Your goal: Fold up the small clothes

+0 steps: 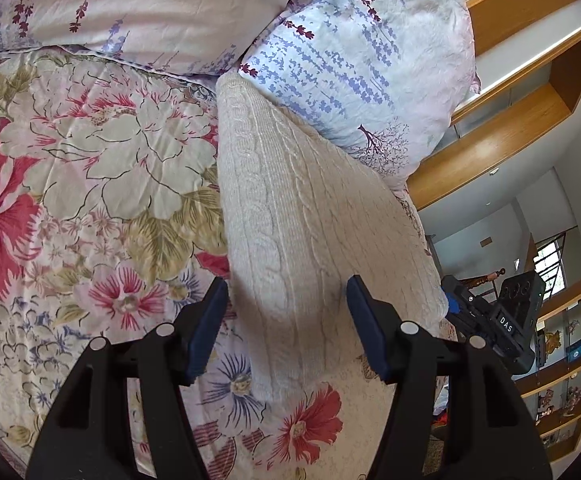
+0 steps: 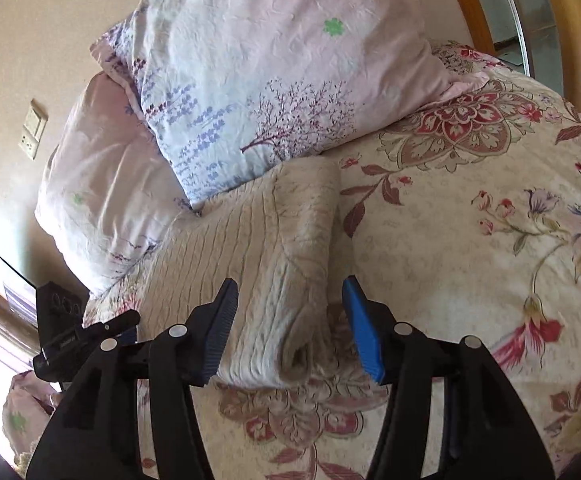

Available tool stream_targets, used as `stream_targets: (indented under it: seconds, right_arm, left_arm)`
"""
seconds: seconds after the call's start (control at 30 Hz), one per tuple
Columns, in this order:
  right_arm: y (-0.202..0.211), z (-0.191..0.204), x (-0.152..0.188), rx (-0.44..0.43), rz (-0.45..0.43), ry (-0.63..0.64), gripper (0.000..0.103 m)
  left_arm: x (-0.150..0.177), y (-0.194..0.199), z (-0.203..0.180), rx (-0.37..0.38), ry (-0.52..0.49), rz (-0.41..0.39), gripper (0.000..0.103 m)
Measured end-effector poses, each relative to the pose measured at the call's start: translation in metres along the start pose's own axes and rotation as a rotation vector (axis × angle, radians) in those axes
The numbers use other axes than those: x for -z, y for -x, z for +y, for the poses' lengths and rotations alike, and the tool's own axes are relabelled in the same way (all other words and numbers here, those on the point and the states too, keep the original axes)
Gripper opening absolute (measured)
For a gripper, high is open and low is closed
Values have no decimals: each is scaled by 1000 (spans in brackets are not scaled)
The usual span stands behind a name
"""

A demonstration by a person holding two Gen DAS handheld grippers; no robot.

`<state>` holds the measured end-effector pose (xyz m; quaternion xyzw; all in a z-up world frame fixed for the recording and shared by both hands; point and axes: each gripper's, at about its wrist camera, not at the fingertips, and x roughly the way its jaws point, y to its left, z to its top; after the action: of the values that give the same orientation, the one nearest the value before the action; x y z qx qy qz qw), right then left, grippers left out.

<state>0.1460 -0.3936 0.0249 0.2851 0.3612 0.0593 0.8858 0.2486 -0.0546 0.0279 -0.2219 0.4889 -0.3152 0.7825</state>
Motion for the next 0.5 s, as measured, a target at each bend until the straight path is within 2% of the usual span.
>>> stream_targets:
  seconds: [0.03, 0.1, 0.17, 0.23, 0.37, 0.5]
  right_arm:
    - [-4, 1, 4, 13, 18, 7, 24]
    - [-6, 2, 8, 41, 16, 24, 15]
    - [3, 6, 7, 26, -35, 39, 13]
    - [9, 9, 5, 25, -63, 45, 13]
    - [-9, -3, 11, 107, 14, 30, 13]
    - [-16, -17, 16, 92, 36, -23, 13]
  left_arm:
    - [3, 0, 0, -8, 1, -2, 57]
    - [7, -3, 2, 1, 9, 2, 48]
    - [9, -4, 3, -2, 17, 2, 42]
    - [11, -4, 4, -2, 19, 2, 41]
    - [15, -10, 8, 6, 42, 27, 40]
    - [20, -18, 8, -15, 25, 35, 41]
